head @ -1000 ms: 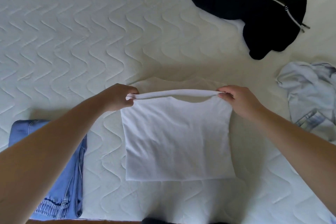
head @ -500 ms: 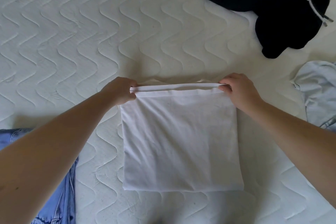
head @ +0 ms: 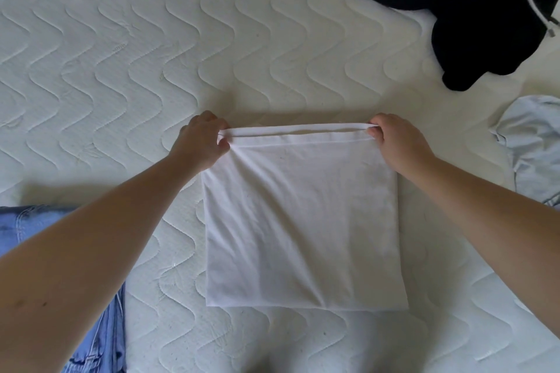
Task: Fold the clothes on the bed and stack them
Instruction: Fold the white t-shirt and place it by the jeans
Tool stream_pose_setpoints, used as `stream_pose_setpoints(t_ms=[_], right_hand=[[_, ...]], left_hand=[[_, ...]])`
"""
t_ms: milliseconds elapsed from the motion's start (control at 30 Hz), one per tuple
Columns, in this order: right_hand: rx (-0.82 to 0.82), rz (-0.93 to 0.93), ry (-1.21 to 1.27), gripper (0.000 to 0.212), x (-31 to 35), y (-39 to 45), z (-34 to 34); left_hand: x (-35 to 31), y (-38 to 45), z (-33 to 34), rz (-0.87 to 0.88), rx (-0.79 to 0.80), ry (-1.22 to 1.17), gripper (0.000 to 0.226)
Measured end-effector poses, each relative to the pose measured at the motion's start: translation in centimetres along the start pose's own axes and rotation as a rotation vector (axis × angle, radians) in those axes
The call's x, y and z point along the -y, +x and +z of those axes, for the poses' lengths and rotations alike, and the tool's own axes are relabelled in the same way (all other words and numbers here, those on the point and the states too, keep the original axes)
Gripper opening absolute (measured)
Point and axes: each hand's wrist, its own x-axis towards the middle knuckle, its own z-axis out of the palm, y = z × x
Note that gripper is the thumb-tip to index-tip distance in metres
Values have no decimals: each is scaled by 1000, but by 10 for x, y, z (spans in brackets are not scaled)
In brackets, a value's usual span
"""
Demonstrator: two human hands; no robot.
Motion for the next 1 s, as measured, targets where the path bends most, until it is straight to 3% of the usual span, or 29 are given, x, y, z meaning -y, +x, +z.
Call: stream_pose_setpoints(t_ms=[133, 267, 367, 467, 567, 700, 1000], right_hand=[[-46, 53, 36, 22, 0, -1, 1], [32, 52, 66, 32, 0, 4, 0], [176, 64, 38, 55, -2, 14, -9], [282, 16, -114, 50, -5, 25, -13], [298, -28, -108, 40, -4, 26, -13], [185, -55, 13, 33, -5, 7, -22], [129, -118, 106, 25, 11, -50, -95]], left_hand=[[-1, 0, -5, 37, -93, -76, 21], [5, 5, 1, 17, -83, -74, 23], [14, 16, 1, -90, 30, -114, 43], [19, 29, -11, -141, 242, -84, 68], [16, 35, -19, -51, 365, 62, 50], [5, 26, -28, 12, 374, 32, 23], [-24, -42, -100, 141, 326, 11, 15]])
